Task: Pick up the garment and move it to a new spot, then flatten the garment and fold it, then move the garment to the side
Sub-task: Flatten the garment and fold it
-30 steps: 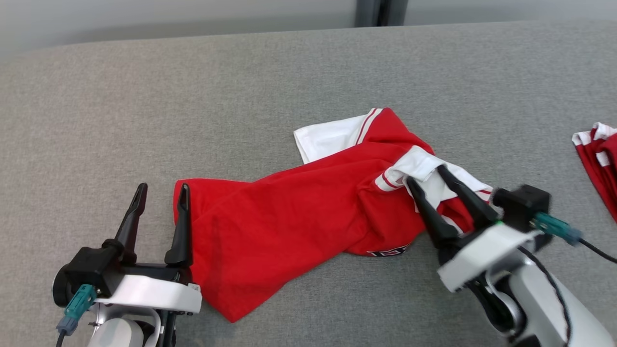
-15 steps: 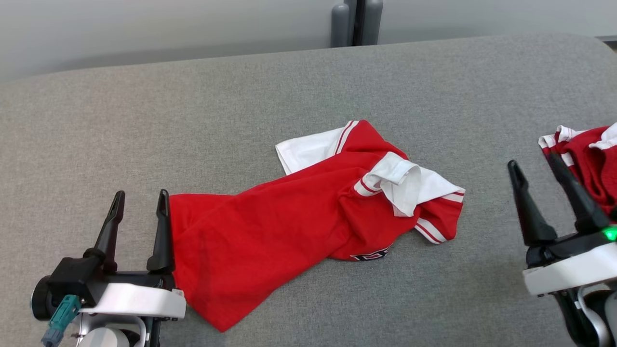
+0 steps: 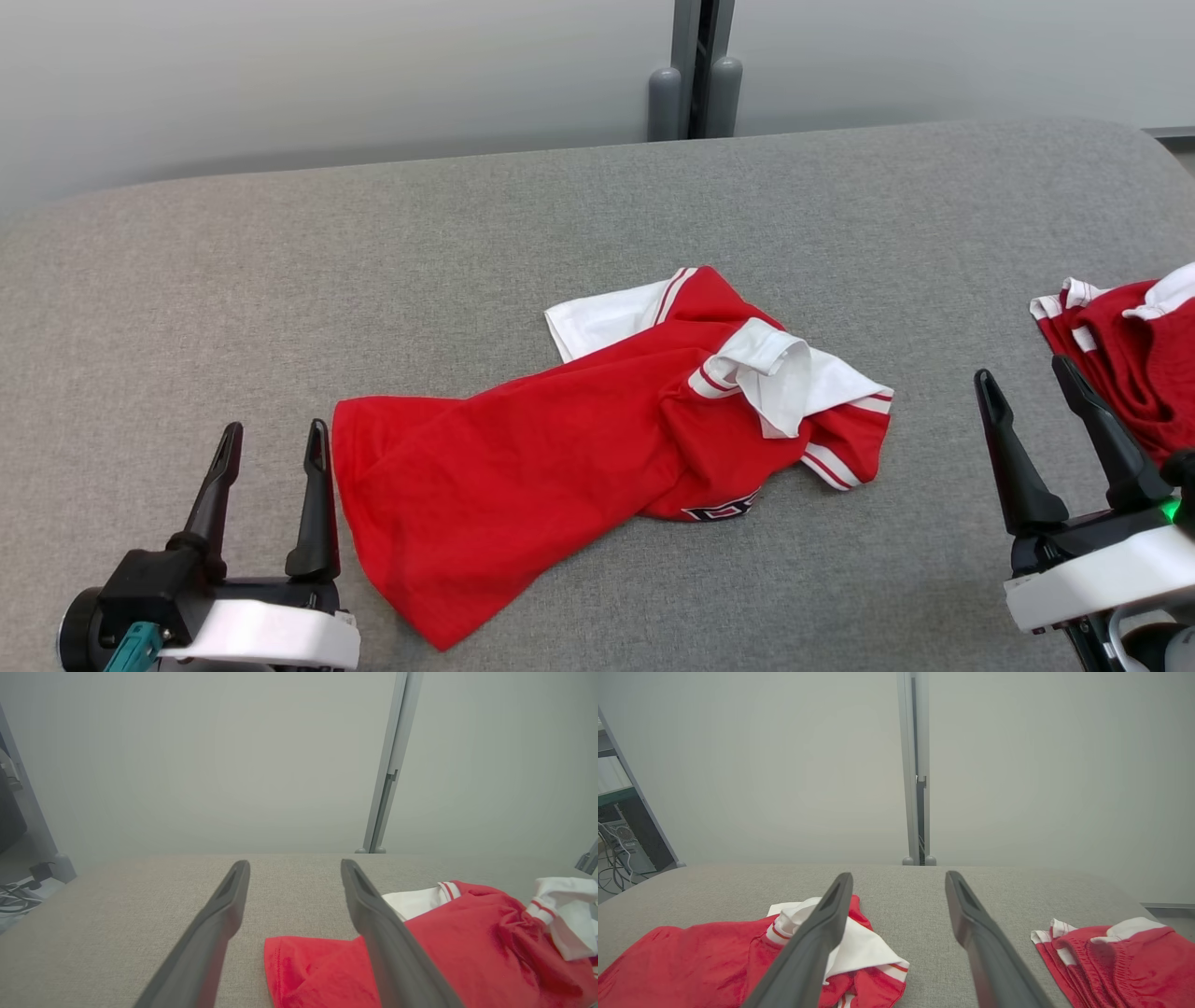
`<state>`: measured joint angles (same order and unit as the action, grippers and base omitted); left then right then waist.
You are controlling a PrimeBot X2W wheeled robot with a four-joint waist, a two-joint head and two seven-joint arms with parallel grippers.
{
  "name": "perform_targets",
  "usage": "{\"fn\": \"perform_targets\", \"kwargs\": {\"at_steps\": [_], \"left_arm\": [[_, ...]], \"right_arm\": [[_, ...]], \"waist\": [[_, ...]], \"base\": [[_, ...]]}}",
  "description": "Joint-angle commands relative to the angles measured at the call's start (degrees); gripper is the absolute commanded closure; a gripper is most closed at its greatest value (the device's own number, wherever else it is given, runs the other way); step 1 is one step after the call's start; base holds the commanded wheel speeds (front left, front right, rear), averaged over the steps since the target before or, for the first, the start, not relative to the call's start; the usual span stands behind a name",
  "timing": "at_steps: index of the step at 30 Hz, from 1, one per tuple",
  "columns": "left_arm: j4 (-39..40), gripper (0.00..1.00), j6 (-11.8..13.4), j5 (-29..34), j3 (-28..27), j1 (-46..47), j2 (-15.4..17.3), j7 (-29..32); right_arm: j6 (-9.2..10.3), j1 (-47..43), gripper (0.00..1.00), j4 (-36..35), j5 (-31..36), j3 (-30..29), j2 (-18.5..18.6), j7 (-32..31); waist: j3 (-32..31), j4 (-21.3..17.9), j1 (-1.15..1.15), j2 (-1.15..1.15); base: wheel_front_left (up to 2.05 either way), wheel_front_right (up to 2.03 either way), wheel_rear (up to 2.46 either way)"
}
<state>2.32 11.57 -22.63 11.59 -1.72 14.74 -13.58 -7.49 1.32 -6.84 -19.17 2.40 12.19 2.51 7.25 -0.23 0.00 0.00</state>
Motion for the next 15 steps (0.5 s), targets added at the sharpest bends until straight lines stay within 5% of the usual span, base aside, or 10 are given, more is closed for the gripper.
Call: {"fn": "perform_targets", "kwargs": {"at_steps": [1,15], "left_arm": [[0.4,0.0,0.3,0.4,0.0,-0.1,0.4,0.3],[1.2,0.0,0.4,0.2,1.6,-1.3,-0.1,0.9]], "right_arm": [[0.0,-0.6,0.0,-0.5,0.2,-0.4,-0.1,-0.4],[0.0,-0.5,0.0,-0.6,-0.2,-0.6,-0.2,-1.4]], "waist": [[-0.1,0.2,0.0,0.0],[0.1,0.9,0.0,0.0]], "base": [[0.0,0.0,0.0],[0.0,0.0,0.0]]}}
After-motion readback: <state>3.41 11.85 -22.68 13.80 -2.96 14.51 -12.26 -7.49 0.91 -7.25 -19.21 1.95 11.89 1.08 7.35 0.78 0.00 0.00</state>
